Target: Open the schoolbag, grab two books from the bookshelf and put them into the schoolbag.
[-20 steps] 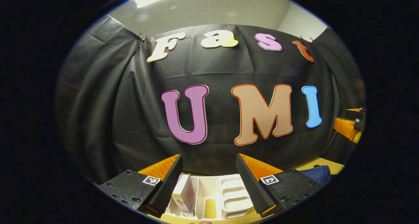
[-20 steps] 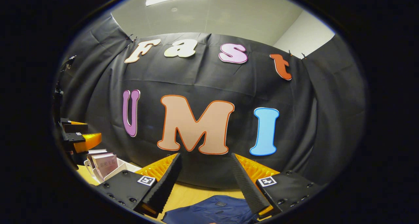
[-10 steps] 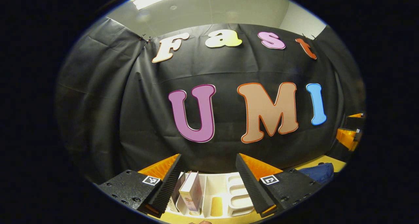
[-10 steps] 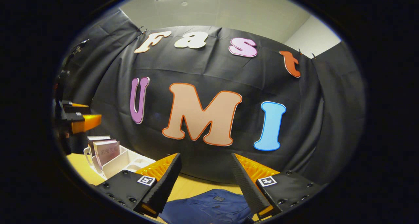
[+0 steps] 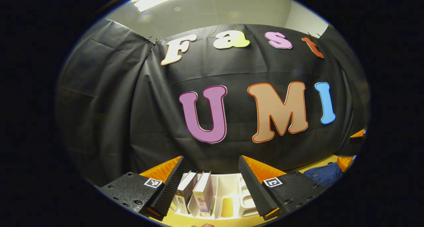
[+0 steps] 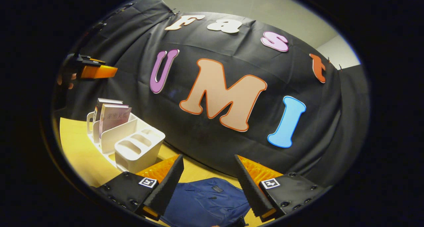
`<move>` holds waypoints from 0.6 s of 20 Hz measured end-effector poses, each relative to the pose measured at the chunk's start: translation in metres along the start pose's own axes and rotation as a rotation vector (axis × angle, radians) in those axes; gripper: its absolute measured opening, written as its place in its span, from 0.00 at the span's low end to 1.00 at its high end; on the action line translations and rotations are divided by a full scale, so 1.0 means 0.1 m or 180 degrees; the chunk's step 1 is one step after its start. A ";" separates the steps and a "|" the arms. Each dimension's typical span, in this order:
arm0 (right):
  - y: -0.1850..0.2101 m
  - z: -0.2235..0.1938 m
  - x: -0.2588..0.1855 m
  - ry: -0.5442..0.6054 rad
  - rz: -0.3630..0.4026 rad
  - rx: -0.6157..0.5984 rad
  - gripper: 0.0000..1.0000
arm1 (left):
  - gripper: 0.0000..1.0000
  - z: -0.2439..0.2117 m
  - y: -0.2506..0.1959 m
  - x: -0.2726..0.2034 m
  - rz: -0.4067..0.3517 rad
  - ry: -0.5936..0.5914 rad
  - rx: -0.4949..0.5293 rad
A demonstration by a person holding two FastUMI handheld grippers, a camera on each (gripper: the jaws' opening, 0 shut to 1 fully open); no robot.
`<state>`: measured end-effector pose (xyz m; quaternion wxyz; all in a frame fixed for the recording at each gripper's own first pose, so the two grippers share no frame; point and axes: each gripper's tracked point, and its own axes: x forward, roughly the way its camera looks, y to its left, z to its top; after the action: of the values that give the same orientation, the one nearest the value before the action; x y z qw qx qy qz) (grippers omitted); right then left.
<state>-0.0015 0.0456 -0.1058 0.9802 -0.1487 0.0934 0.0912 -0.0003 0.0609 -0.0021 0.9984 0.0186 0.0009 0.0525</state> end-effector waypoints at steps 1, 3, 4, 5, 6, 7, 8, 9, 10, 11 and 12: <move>0.08 -0.06 -0.01 0.0015 0.0071 -0.0063 1.00 | 0.95 0.00 0.03 -0.01 0.0015 -0.0002 0.0003; 0.23 -0.17 -0.05 0.0050 0.0226 -0.0201 1.00 | 0.94 -0.01 0.07 -0.03 0.0049 0.0009 0.0011; 0.32 -0.23 -0.07 0.0076 0.0308 -0.0273 1.00 | 0.94 -0.03 0.09 -0.04 0.0062 0.0022 0.0010; 0.38 -0.31 -0.10 0.0107 0.0382 -0.0345 0.98 | 0.94 -0.04 0.11 -0.05 0.0076 0.0033 0.0008; 0.45 -0.38 -0.12 0.0144 0.0451 -0.0417 0.98 | 0.94 -0.05 0.13 -0.06 0.0087 0.0039 0.0005; 0.53 -0.46 -0.14 0.0176 0.0513 -0.0490 1.00 | 0.95 -0.07 0.14 -0.07 0.0098 0.0048 0.0008; 0.59 -0.53 -0.15 0.0210 0.0578 -0.0558 1.00 | 0.94 -0.08 0.16 -0.08 0.0109 0.0053 0.0014; 0.66 -0.62 -0.16 0.0249 0.0641 -0.0624 0.98 | 0.95 -0.09 0.17 -0.08 0.0118 0.0061 0.0019; 0.72 -0.69 -0.18 0.0298 0.0701 -0.0683 1.00 | 0.94 -0.10 0.19 -0.08 0.0125 0.0074 0.0020; 0.77 -0.74 -0.18 0.0341 0.0761 -0.0724 0.98 | 0.94 -0.12 0.21 -0.08 0.0133 0.0087 0.0017; 0.82 -0.79 -0.19 0.0379 0.0809 -0.0759 0.98 | 0.94 -0.13 0.22 -0.08 0.0141 0.0099 0.0012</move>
<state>-0.0491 0.0956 -0.1982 0.9290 -0.2560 0.1578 0.2158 -0.0109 0.0824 -0.0142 0.9969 0.0196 0.0160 0.0749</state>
